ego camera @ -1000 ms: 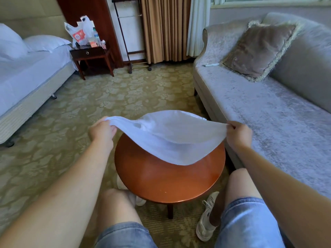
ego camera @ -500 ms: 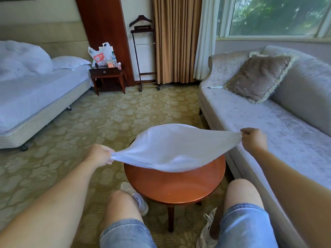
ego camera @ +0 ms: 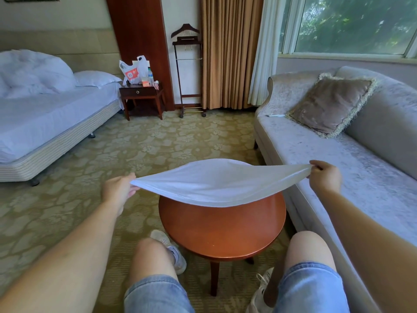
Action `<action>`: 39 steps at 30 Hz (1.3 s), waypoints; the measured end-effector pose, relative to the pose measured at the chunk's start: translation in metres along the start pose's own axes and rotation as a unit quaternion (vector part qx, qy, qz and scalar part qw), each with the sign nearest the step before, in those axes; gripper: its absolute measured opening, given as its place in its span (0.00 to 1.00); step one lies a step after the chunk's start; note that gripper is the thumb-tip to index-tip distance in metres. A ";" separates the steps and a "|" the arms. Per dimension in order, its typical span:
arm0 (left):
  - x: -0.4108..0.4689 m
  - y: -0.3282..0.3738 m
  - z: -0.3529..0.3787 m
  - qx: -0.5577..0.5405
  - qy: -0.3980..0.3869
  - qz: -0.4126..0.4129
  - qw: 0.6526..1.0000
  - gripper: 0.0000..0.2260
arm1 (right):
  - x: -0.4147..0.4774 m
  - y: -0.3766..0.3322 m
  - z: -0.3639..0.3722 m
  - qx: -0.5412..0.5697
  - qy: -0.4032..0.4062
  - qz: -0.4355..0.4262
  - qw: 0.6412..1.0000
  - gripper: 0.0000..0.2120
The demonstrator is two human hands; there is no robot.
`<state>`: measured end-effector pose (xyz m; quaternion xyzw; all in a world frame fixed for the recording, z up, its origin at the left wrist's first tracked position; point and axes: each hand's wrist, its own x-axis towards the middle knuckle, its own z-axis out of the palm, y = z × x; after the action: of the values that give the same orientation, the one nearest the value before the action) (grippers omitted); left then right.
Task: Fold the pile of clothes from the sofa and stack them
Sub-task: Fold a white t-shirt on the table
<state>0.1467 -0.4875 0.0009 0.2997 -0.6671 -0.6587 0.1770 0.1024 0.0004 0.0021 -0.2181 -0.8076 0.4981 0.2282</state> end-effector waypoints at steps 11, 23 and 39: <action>-0.040 -0.009 -0.029 0.262 -0.136 0.035 0.955 0.07 | -0.031 -0.017 -0.042 -0.010 -0.010 -0.037 0.999 0.19; -0.082 -0.025 -0.017 0.581 -0.390 -0.162 0.696 0.08 | -0.047 0.022 -0.078 -0.322 -0.391 0.125 0.853 0.15; -0.008 -0.114 0.129 0.619 -0.287 0.115 0.722 0.24 | -0.036 0.075 0.125 -0.453 -0.366 -0.086 0.808 0.21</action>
<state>0.0909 -0.3774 -0.1193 0.0600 -0.9746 -0.1283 -0.1735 0.0677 -0.0779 -0.1214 -0.0275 -0.9808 0.0971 -0.1670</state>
